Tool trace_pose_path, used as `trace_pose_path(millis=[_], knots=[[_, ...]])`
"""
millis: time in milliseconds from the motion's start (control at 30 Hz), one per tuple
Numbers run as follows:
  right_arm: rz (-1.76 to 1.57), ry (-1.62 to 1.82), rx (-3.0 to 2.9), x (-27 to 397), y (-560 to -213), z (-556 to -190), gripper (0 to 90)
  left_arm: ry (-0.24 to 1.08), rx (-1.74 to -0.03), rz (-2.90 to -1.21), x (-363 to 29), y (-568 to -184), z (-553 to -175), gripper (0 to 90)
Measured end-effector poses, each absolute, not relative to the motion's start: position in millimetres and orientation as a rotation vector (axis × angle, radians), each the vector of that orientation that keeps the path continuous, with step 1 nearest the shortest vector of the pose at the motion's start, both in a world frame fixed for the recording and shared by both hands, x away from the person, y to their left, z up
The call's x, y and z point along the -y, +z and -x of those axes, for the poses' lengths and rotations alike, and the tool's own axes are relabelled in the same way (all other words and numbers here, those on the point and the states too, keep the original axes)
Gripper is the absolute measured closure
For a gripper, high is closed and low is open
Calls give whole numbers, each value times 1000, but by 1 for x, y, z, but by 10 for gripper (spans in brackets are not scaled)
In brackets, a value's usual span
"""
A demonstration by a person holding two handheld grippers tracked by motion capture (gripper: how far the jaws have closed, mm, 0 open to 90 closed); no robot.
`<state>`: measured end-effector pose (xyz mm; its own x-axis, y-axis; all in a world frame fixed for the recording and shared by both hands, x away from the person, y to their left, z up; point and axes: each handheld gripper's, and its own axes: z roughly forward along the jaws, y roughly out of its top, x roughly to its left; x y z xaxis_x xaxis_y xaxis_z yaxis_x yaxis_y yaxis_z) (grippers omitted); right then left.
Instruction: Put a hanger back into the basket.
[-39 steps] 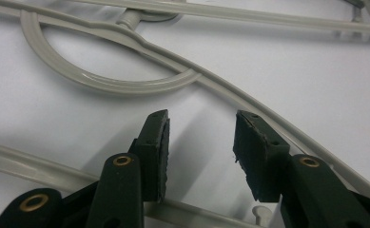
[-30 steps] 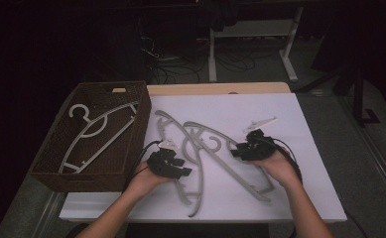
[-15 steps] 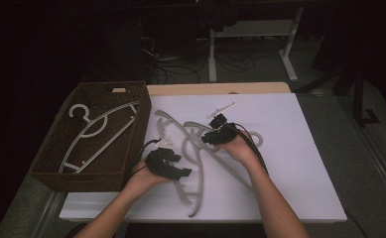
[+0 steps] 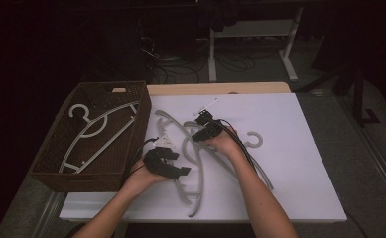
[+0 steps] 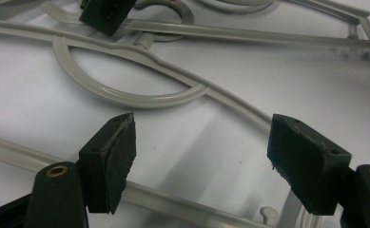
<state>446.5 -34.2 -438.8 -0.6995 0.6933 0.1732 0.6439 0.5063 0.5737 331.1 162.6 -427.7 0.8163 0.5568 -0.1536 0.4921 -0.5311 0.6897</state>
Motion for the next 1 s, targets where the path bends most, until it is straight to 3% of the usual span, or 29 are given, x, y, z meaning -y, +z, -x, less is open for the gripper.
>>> trace_pose_path(millis=[333, 733, 1000], knots=[[-1103, 1003, -2684, 40, -430, -435, 795, 123, -775, -2210, -164, -424, -331, 238], [-638, 1067, -2876, 51, -425, -349, 800, 151, -788, -2143, -173, -408, -328, 236], [-535, 1125, -2937, 60, -432, -316, 788, 149, -795, -2156, -172, -411, -330, 236]])
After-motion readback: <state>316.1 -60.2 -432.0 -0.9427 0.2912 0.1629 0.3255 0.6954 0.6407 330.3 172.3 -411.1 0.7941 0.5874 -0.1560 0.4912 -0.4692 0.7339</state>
